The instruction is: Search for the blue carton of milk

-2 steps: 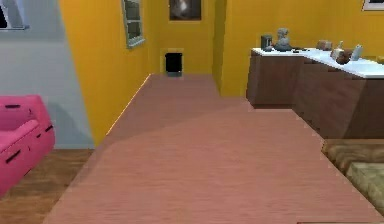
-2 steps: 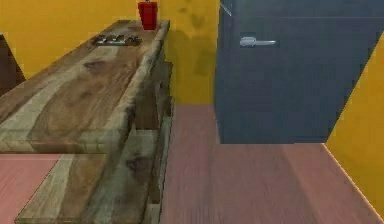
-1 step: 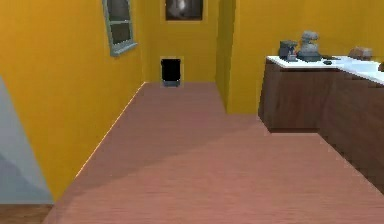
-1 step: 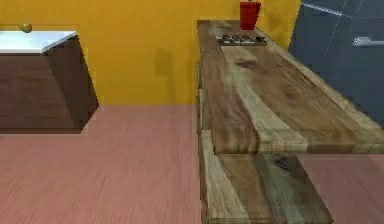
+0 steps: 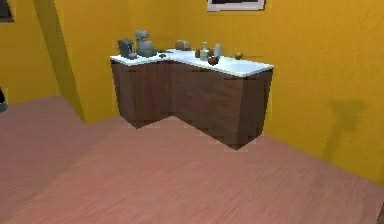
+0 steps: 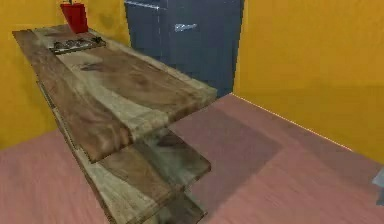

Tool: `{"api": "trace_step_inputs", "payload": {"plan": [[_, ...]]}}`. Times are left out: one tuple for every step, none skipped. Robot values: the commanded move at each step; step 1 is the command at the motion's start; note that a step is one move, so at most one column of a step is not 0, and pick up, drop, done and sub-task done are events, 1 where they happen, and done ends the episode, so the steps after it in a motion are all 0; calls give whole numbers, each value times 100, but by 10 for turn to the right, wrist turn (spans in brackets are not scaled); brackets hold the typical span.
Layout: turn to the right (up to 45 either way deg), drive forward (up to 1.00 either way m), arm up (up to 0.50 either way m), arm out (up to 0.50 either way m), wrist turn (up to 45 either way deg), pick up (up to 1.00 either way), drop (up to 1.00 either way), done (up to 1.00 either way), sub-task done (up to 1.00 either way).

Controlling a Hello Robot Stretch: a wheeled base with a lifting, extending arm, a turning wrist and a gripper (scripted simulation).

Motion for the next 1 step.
{"api": "trace_step_inputs", "payload": {"plan": [[0, 35, 0, 0, 0, 0, 0, 0, 0]]}}
